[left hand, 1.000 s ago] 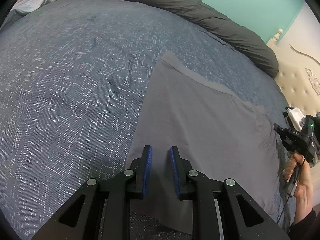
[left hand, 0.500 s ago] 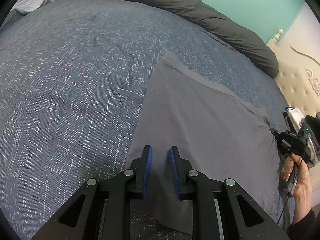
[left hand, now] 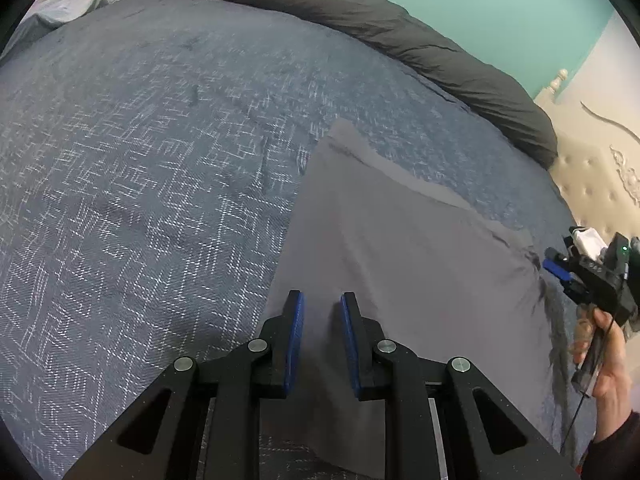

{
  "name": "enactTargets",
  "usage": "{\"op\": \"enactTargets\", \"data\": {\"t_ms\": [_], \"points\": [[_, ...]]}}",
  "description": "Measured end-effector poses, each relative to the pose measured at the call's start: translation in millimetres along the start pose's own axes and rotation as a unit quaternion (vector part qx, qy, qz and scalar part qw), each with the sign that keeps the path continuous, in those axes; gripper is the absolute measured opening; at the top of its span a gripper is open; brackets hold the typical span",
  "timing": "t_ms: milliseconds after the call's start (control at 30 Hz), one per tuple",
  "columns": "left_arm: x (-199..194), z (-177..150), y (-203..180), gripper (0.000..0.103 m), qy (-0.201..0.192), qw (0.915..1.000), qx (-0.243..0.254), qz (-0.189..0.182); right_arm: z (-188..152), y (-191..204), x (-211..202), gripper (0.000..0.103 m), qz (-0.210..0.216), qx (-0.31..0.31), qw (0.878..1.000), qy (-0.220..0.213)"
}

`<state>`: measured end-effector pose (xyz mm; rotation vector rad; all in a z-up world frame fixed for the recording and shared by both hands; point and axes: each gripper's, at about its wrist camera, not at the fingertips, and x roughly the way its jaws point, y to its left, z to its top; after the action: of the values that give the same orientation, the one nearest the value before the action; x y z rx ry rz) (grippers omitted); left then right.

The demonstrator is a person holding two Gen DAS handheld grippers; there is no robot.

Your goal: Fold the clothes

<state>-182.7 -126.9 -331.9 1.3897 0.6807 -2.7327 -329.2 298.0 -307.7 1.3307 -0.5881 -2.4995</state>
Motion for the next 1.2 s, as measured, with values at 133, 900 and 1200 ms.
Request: {"op": "enactTargets", "data": {"t_ms": [133, 900, 1200], "points": [[1, 0, 3, 0.020, 0.001, 1.0000, -0.005, -0.003, 12, 6, 18, 0.021, -0.022, -0.035, 0.999, 0.026], [0, 4, 4, 0.020, 0.000, 0.9999, -0.011, -0.011, 66, -4, 35, 0.030, 0.013, -0.009, 0.997, 0.072], [0, 4, 3, 0.020, 0.001, 0.9999, -0.012, -0.012, 72, 12, 55, 0.004, -0.005, -0.073, 0.994, 0.084]]}}
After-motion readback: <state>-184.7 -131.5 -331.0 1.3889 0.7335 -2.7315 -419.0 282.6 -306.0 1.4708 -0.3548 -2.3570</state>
